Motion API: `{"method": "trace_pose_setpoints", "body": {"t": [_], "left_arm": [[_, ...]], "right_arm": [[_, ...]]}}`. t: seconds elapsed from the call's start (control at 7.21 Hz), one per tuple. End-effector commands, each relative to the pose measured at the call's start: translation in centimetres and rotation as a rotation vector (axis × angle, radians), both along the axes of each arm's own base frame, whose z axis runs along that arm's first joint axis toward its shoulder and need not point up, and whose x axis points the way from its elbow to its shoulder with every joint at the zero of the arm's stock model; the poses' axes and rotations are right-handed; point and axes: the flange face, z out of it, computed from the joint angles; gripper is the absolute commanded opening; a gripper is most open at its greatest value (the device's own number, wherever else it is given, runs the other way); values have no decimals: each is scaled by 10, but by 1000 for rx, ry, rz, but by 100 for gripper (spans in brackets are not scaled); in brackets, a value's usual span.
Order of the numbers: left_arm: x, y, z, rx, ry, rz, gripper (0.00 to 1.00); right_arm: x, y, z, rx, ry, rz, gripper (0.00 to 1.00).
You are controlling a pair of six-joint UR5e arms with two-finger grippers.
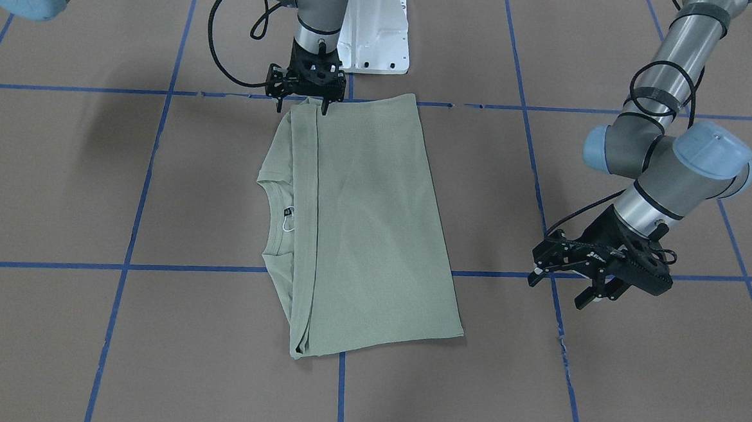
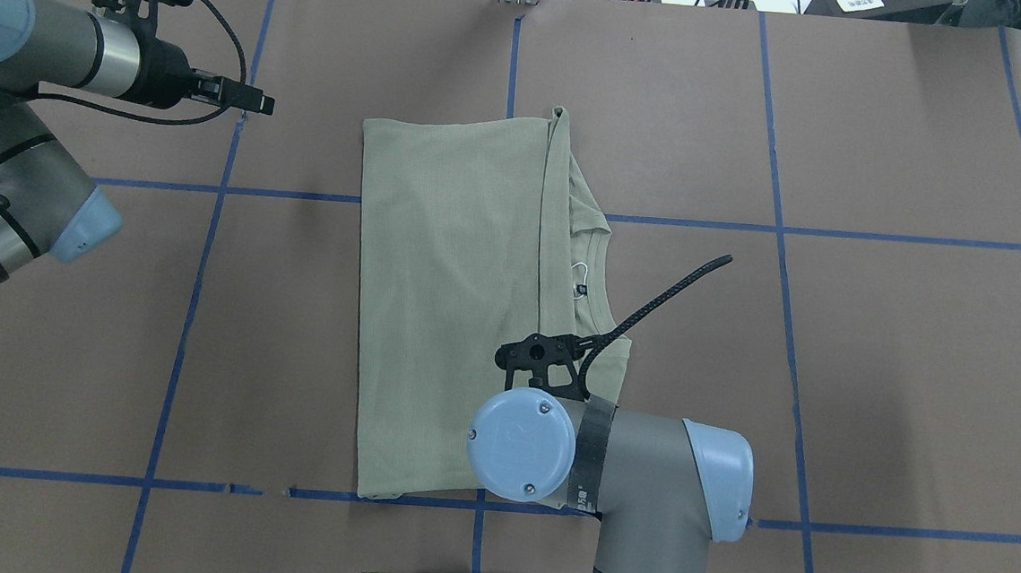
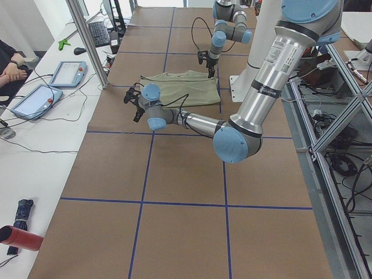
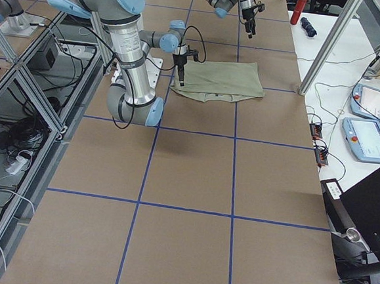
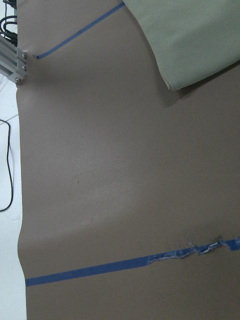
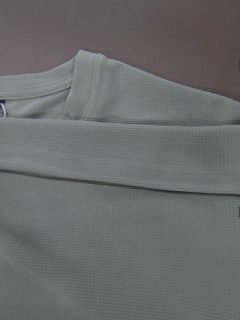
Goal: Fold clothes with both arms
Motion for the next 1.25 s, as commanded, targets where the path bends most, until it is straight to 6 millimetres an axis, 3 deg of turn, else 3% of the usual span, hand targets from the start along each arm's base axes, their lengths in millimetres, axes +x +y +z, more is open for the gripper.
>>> {"method": "trace_pose_setpoints", "body": {"t": [0.0,0.28,0.83,1.11], "left_arm": [[-1,0,2,-1,-2,-1,100],[0,0,3,-1,-5,2,100],[0,0,3,0,-6,2,100],[0,0,4,-1,-6,2,100]], "right_arm": [[-12,-2,1,2,21,-17,77],[-12,-1,-1,0,17,-19,68],[-17,8,-3,5,12,-33,63],[-19,12,-1,8,17,-37,55]]}}
